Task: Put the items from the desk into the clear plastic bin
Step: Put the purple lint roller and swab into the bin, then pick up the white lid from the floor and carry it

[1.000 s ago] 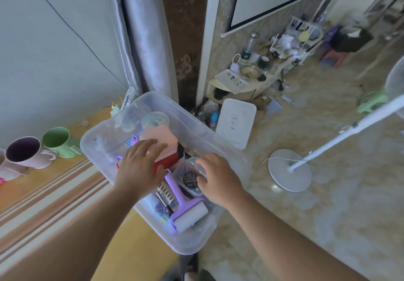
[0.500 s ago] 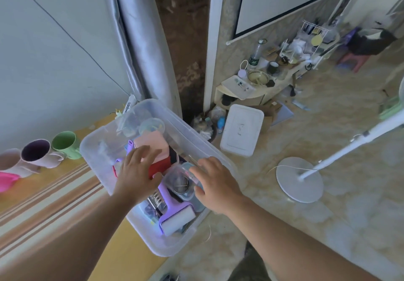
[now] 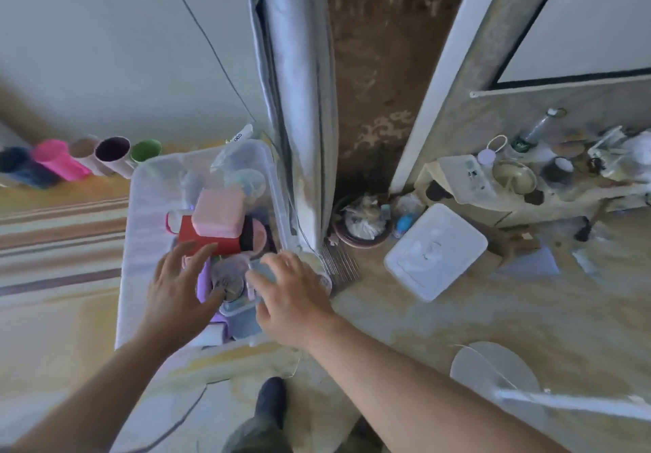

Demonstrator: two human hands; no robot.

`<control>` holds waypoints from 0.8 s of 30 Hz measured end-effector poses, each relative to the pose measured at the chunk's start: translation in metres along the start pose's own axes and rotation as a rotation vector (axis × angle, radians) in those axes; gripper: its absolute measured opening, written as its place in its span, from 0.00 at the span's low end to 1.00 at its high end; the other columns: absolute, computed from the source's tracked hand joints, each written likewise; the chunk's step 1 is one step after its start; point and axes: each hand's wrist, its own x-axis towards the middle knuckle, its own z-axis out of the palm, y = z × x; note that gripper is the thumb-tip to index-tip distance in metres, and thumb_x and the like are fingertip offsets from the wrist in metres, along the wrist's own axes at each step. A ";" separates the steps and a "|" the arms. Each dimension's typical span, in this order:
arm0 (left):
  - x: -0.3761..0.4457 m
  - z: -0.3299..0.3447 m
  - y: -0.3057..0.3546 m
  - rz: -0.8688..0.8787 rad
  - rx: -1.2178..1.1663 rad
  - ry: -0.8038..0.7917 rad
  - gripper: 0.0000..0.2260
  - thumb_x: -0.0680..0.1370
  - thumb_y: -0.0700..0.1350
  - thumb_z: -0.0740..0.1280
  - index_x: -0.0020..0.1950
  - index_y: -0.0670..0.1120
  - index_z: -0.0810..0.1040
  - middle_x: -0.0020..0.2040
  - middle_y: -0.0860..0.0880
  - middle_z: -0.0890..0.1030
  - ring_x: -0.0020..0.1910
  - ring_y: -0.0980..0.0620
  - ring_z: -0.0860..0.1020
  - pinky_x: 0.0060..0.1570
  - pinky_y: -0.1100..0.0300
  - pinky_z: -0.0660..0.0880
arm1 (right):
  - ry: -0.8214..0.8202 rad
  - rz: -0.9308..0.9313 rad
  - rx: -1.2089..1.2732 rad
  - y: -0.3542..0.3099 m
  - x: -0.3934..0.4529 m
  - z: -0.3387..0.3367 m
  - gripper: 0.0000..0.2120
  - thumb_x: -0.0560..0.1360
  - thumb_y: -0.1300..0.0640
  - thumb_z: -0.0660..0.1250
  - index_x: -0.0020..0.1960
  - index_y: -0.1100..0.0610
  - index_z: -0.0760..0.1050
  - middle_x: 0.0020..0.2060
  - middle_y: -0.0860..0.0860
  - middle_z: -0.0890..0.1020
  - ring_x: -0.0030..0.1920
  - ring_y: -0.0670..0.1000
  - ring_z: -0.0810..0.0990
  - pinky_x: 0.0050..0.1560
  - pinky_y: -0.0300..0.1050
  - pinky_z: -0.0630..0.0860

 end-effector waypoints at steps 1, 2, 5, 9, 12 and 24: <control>0.001 0.001 0.008 -0.003 -0.001 0.006 0.31 0.69 0.57 0.64 0.70 0.47 0.77 0.69 0.42 0.73 0.66 0.35 0.71 0.67 0.38 0.69 | 0.008 0.004 -0.002 0.008 -0.001 -0.006 0.23 0.72 0.57 0.71 0.67 0.54 0.76 0.67 0.59 0.74 0.67 0.65 0.70 0.67 0.64 0.73; 0.005 0.003 0.015 -0.009 0.008 0.003 0.30 0.69 0.57 0.65 0.69 0.47 0.78 0.69 0.42 0.73 0.66 0.35 0.72 0.66 0.37 0.70 | 0.013 0.017 -0.006 0.018 -0.002 -0.013 0.23 0.72 0.56 0.71 0.67 0.54 0.75 0.68 0.59 0.74 0.67 0.64 0.71 0.67 0.64 0.73; 0.024 0.011 0.042 -0.001 0.007 -0.009 0.27 0.69 0.58 0.64 0.66 0.49 0.81 0.68 0.42 0.74 0.66 0.34 0.72 0.65 0.36 0.71 | 0.008 0.094 -0.017 0.055 -0.005 -0.035 0.22 0.73 0.53 0.69 0.66 0.53 0.74 0.67 0.57 0.74 0.66 0.63 0.72 0.62 0.62 0.76; 0.065 0.036 0.108 0.164 -0.028 -0.046 0.24 0.72 0.56 0.65 0.67 0.51 0.79 0.69 0.43 0.74 0.69 0.36 0.69 0.68 0.34 0.69 | 0.041 0.230 -0.044 0.123 -0.031 -0.071 0.27 0.76 0.52 0.70 0.73 0.51 0.68 0.69 0.54 0.72 0.67 0.60 0.72 0.64 0.58 0.76; 0.112 0.069 0.172 0.361 -0.053 -0.092 0.24 0.73 0.52 0.68 0.69 0.50 0.78 0.71 0.43 0.73 0.73 0.38 0.68 0.70 0.37 0.68 | 0.062 0.354 -0.144 0.190 -0.060 -0.099 0.32 0.75 0.52 0.72 0.76 0.53 0.66 0.72 0.56 0.71 0.70 0.60 0.72 0.66 0.58 0.77; 0.233 0.262 0.400 0.561 0.042 -0.517 0.26 0.72 0.51 0.66 0.71 0.57 0.74 0.69 0.47 0.73 0.67 0.41 0.73 0.63 0.46 0.75 | -0.034 0.858 -0.211 0.473 -0.165 -0.147 0.30 0.74 0.51 0.68 0.74 0.50 0.65 0.71 0.56 0.70 0.69 0.62 0.72 0.64 0.58 0.75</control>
